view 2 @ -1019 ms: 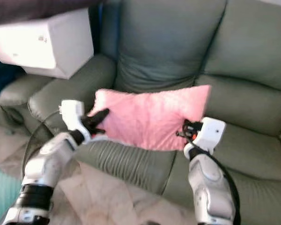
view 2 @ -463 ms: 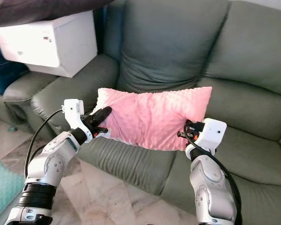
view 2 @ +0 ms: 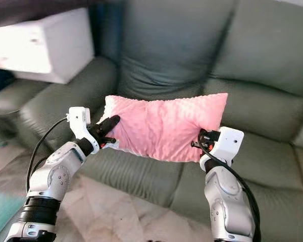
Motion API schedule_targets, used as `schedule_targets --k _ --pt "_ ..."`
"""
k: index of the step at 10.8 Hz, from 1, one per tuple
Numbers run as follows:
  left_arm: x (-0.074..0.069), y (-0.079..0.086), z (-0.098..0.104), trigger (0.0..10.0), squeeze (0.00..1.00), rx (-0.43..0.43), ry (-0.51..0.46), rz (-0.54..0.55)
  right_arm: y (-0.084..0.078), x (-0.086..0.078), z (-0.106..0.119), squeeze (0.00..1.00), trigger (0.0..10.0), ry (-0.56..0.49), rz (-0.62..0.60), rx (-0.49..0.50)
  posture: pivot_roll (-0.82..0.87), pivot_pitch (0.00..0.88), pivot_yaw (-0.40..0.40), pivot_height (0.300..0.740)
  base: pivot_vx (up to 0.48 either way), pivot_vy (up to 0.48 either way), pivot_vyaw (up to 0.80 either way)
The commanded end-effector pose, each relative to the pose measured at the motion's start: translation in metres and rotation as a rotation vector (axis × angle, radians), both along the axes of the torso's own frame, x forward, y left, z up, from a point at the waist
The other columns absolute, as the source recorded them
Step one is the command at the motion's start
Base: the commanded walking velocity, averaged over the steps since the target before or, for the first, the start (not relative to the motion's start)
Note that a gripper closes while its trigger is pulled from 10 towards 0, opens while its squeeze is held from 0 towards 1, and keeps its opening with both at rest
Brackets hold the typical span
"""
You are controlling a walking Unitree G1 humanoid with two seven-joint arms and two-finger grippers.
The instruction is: Move the pillow to the sofa
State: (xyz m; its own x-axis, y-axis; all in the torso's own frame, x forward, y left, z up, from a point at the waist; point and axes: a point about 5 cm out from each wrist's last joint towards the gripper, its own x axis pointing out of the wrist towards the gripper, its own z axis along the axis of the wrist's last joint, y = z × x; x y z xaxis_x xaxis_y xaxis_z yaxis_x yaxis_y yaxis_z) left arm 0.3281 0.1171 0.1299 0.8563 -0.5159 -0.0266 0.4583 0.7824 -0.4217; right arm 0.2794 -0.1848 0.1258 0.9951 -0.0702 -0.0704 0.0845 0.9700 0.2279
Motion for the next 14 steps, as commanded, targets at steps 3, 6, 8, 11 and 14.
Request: schedule_targets --k 3,6,8,11,14 --pt "0.0037 0.0001 0.0055 10.0 0.0 0.019 -0.016 -0.002 -0.0007 0.0011 0.0041 0.0 10.0 -0.017 -0.007 -0.004 -0.16 0.1 -0.02 0.74 0.0 0.0 -0.8" --pt "0.0042 0.0007 0.0048 10.0 0.0 0.023 -0.013 0.002 -0.0004 0.0003 0.0029 0.0 10.0 -0.014 -0.007 -0.002 -0.16 0.103 -0.019 0.74 0.0 0.0 -0.8" --pt "0.0044 0.0015 0.0045 10.0 0.0 0.03 -0.013 0.002 -0.0003 0.0006 0.0033 0.0 10.0 -0.019 -0.008 0.0 -0.16 0.104 -0.02 0.74 0.0 0.431 -0.24" --pt "0.004 0.0015 0.0048 10.0 0.0 0.027 -0.016 0.002 0.0002 0.001 0.0038 0.0 10.0 -0.02 -0.006 0.0 -0.16 0.106 -0.02 0.74 0.0 0.16 0.0" --pt "0.0037 0.0008 0.0051 10.0 0.0 0.028 -0.015 -0.007 0.0007 0.0007 0.0041 0.0 10.0 -0.022 -0.006 0.001 -0.16 0.106 -0.019 0.74 0.0 0.0 0.0"
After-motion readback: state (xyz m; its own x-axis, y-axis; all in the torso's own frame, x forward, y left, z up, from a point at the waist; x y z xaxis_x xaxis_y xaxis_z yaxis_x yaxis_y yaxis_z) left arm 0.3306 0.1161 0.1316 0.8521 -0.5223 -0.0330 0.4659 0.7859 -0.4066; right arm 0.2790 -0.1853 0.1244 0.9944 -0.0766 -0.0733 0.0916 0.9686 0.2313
